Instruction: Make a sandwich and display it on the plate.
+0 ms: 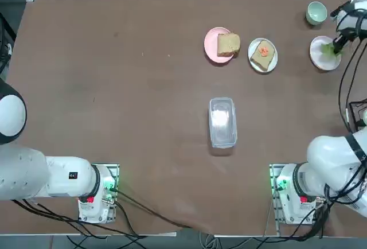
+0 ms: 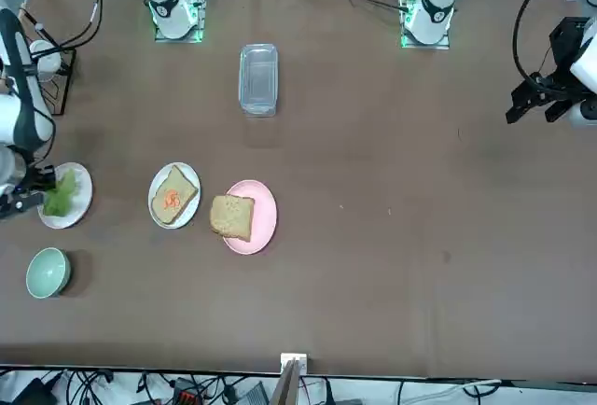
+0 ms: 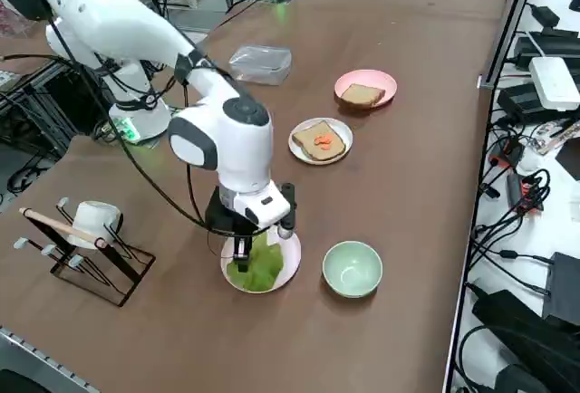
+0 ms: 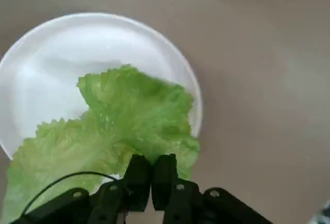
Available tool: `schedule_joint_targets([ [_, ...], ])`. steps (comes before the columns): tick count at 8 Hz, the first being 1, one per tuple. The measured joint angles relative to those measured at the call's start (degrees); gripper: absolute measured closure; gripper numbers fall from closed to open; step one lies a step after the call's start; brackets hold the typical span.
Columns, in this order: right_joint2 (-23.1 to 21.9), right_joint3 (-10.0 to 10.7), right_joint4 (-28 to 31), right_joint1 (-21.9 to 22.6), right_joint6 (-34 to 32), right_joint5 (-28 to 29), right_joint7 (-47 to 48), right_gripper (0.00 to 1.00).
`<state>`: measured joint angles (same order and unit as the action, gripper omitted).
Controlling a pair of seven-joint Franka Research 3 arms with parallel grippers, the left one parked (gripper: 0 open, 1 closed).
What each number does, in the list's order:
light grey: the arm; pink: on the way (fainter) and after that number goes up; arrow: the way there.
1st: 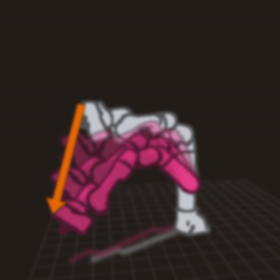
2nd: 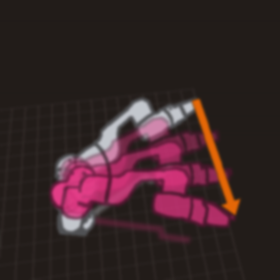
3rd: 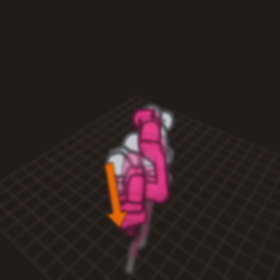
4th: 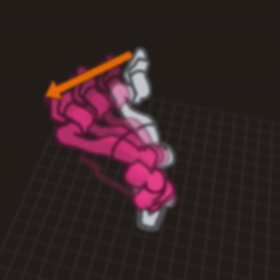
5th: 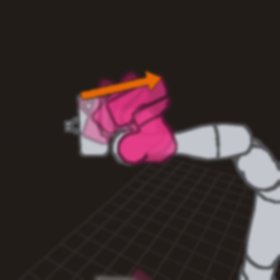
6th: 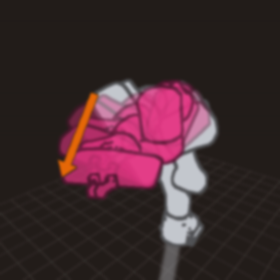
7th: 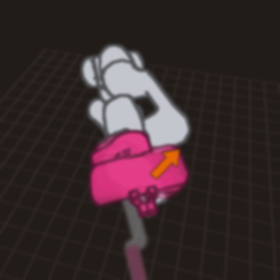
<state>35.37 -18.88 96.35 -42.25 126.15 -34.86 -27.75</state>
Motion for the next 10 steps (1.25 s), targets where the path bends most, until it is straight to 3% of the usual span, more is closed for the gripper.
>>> schedule_joint_targets([
  [3, -2.7, -6.4, -8.1, 1.0, -13.3, 8.2, 2.3, 0.96],
  [8, -2.3, -7.6, -9.5, 13.7, -19.6, 9.9, 28.8, 0.96],
  [10, -2.0, -8.6, -9.4, 16.6, -20.4, 11.5, 34.8, 0.96],
])
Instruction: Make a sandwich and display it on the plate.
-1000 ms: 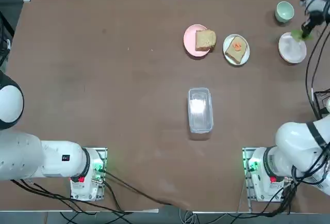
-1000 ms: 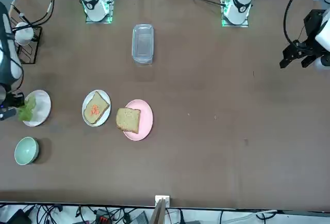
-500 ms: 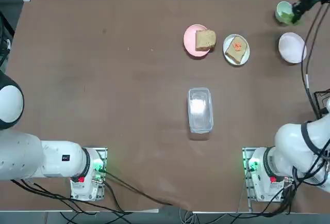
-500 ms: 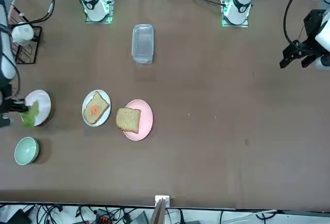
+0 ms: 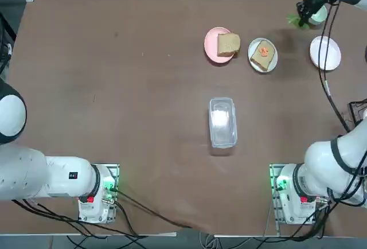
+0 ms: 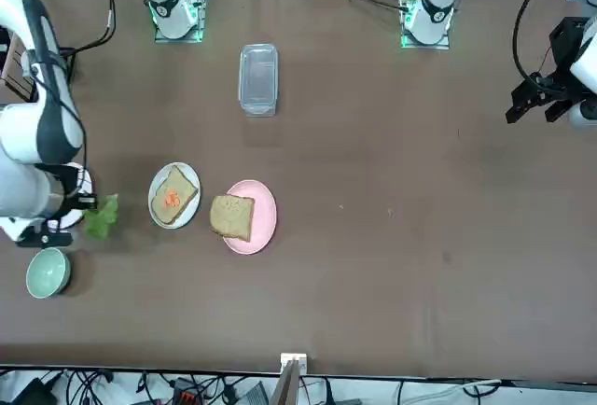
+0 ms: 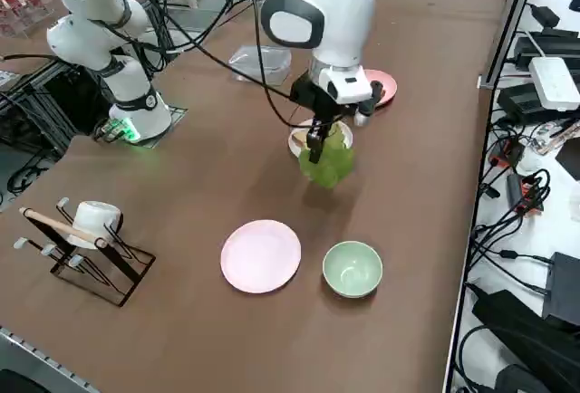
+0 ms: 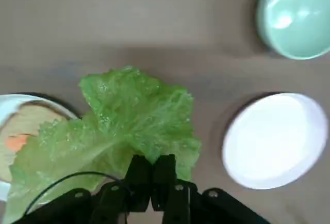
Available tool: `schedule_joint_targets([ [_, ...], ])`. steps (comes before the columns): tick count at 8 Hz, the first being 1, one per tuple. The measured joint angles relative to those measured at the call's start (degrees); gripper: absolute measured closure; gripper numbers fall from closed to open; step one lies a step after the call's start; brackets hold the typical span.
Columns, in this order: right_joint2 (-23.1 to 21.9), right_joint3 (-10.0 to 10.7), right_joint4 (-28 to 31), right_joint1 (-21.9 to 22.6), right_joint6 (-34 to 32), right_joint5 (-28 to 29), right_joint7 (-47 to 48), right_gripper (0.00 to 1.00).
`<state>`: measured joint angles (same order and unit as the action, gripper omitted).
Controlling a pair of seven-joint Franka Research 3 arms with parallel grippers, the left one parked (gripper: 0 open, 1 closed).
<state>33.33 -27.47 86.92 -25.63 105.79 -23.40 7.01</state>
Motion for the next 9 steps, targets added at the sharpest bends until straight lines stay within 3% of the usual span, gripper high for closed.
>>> schedule_joint_targets([
  [5, 0.6, -6.2, 5.4, 0.9, 0.3, 1.9, 4.9, 0.96],
  [9, 0.7, -7.0, 7.6, 3.8, 1.4, -3.8, -3.7, 0.96],
])
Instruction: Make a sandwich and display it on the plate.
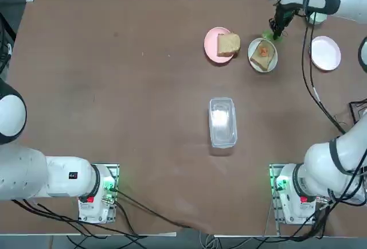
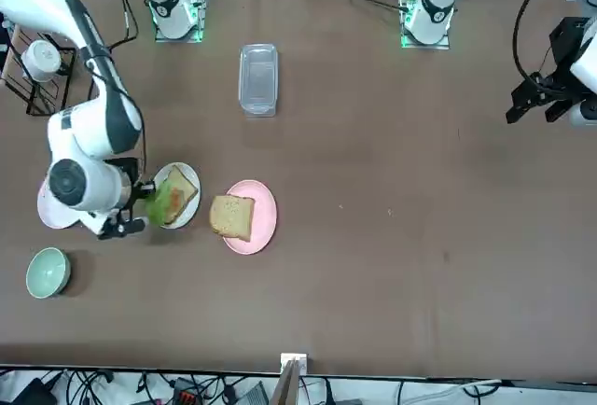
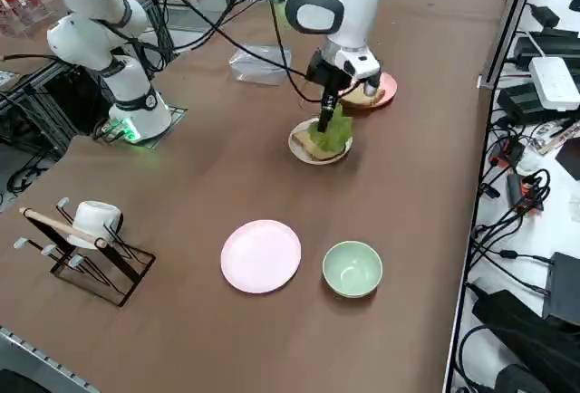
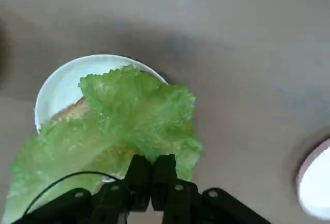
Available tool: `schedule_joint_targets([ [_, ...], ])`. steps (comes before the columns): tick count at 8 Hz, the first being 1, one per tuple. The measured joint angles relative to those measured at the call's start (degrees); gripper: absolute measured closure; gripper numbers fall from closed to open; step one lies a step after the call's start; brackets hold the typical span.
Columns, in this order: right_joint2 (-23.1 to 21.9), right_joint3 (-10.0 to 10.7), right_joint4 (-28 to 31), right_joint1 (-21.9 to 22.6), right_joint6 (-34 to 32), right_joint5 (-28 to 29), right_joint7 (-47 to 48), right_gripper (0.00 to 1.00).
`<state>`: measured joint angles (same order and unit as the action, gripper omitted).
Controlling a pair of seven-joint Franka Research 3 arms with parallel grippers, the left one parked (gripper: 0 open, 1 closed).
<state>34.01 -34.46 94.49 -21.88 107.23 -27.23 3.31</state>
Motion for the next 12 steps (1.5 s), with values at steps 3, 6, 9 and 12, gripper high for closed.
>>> schedule_joint_targets([
  [3, 0.0, 0.0, 1.9, 1.3, 1.7, -3.6, -5.8, 0.96],
  [6, 0.0, -0.1, 4.2, 2.9, 3.0, -7.1, -6.7, 0.96],
  [9, -0.8, 0.0, 8.0, 3.2, 7.1, -10.4, -6.3, 0.96],
  [12, -1.0, 0.0, 9.3, 3.1, 8.3, -11.7, -5.5, 0.94],
])
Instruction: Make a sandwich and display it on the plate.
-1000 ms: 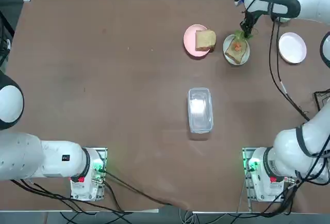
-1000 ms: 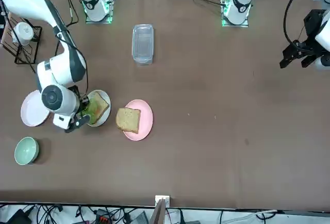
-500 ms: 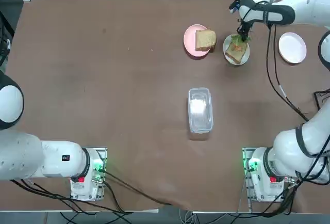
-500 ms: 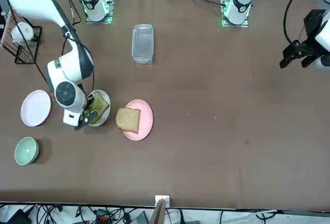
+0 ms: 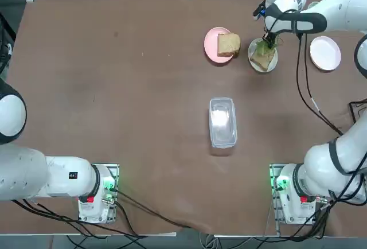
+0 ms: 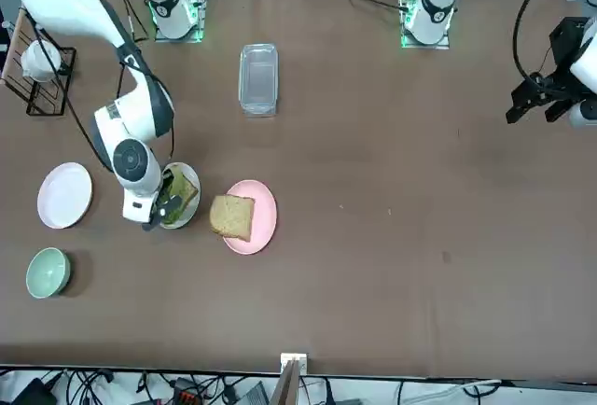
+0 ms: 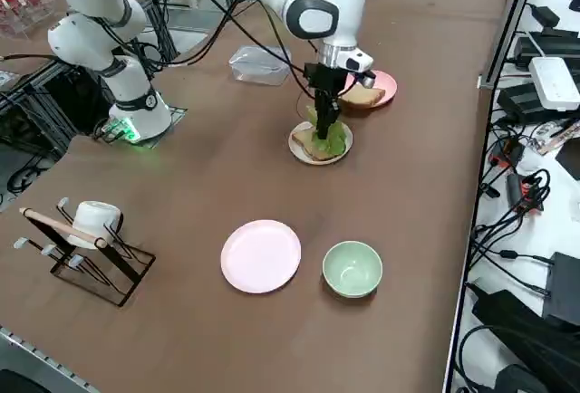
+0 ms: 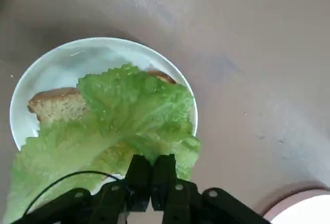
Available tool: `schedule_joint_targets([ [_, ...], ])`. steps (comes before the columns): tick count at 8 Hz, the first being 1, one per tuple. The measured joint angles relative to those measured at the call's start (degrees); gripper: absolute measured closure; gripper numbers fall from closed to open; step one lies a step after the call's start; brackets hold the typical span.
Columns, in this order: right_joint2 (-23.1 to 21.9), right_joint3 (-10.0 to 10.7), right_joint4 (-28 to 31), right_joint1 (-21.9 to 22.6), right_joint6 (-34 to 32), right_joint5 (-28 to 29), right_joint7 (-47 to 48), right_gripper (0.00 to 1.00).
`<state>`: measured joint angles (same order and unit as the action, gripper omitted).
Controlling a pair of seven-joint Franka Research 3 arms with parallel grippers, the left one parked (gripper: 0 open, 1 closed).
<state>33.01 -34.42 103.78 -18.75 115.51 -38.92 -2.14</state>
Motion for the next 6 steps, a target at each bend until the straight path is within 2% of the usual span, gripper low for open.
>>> schedule_joint_targets([
  [1, -0.1, 0.0, 0.1, 0.0, 0.1, 0.0, 0.2, 0.93],
  [2, -0.2, 0.1, 0.4, 0.0, 0.1, 0.0, 0.3, 0.79],
  [6, -1.4, 0.1, 0.7, -0.8, -0.3, -0.1, 0.2, 0.09],
])
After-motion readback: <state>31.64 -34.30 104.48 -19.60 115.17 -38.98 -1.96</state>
